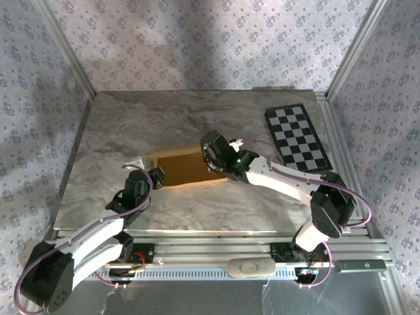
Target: Fold the paper box
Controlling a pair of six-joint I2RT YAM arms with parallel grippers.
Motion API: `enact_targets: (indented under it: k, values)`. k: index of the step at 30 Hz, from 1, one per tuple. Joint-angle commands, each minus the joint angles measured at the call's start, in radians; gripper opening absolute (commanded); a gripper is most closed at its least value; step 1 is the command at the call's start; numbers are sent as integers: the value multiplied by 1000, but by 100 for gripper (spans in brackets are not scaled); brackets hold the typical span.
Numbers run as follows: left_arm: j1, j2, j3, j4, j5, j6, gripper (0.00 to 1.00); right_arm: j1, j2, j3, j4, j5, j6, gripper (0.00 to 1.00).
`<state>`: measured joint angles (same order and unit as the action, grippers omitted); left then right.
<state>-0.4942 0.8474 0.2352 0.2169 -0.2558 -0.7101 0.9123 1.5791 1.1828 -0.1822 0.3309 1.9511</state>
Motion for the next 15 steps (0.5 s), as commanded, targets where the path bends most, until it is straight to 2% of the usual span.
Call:
enact_targets:
  k: [1,5,10,15]
  values:
    - [-7,-110,46,-152,47,-23,43,1,-22,-46,-28,29,2,4]
    - [-6,-293,77,-383,85,-84,52,-13,-28,-68,-22,22,0,1]
    - [-6,-478,168,-687,98,-166,59,-34,-37,-94,-18,13,-7,0]
    - [-6,-465,316,-831,113,-180,59,-58,-30,-102,-14,-23,-21,0]
